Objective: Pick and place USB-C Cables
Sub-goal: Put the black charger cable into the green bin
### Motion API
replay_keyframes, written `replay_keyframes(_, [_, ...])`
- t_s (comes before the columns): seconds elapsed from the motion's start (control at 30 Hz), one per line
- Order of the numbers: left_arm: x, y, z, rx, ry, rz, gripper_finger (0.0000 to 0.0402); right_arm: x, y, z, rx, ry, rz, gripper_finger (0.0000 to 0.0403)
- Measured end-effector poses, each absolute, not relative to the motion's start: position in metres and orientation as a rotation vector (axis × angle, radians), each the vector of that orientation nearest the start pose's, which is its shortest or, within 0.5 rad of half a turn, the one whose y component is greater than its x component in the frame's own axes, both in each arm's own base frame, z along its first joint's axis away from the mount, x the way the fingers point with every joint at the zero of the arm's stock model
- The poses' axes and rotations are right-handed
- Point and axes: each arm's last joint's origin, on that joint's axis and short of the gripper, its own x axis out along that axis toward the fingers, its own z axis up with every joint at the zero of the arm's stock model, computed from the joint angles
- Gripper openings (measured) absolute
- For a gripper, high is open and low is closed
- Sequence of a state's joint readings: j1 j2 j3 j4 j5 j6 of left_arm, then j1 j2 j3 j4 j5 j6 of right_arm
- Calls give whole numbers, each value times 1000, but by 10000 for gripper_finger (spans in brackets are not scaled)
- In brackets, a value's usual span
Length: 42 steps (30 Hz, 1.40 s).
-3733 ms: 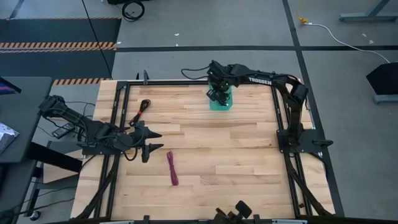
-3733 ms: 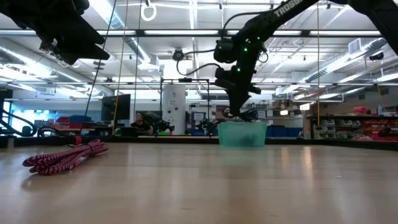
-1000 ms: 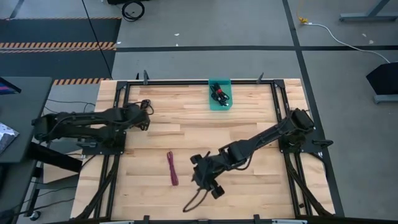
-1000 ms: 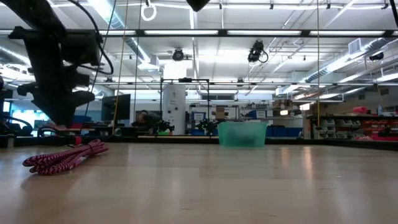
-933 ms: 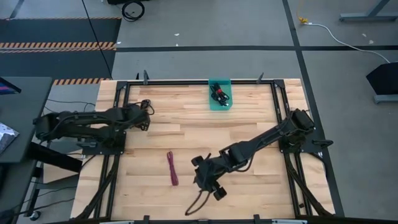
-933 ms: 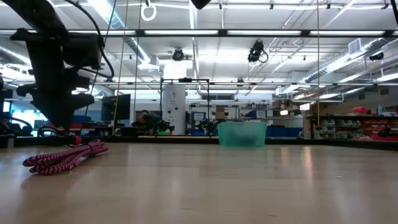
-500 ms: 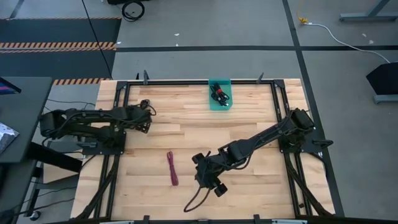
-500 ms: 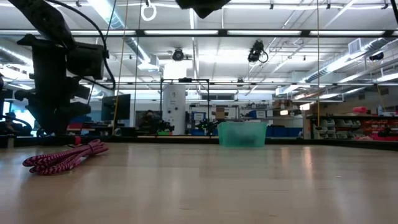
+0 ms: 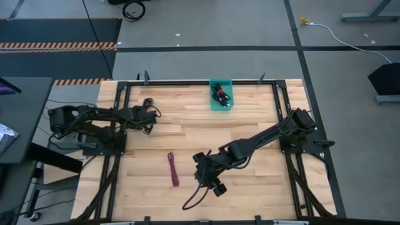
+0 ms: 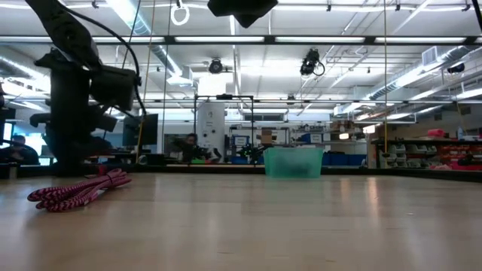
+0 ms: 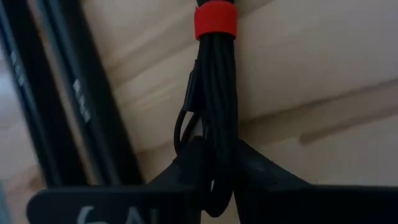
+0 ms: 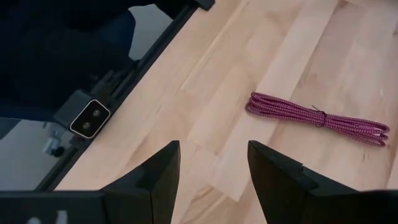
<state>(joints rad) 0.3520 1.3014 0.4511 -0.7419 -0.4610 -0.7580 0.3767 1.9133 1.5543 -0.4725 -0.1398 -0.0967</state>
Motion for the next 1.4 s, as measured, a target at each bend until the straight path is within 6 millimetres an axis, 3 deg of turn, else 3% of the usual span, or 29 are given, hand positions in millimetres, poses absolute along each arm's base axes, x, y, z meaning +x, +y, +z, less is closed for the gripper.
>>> replay_keyframes(0.23, [148,66,121,-442,1254,1104,74,394,165,254,-210,753,565,193])
replay_keyframes(0.4, [160,62,125,-442,1169,965,59,396,164,255,-196,747,510,188])
replay_keyframes(0.5, [168,58,131,-443,1092,858,59,387,157,247,-236,885,411,184])
replay_keyframes(0.63, [181,55,145,-443,920,720,58,371,138,237,-377,1103,141,174])
replay_keyframes(0.77, [192,46,160,-451,774,573,58,372,117,236,-476,1147,-9,162])
replay_keyframes(0.93, [202,31,170,-445,666,438,58,387,101,241,-591,1050,-2,148])
replay_keyframes(1.1, [208,15,175,-418,619,361,65,400,85,248,-817,972,-50,138])
replay_keyframes(1.2, [209,6,175,-389,610,356,63,403,76,249,-949,974,23,136])
replay_keyframes(1.4, [208,-8,176,-344,602,353,61,409,62,251,-1005,954,83,180])
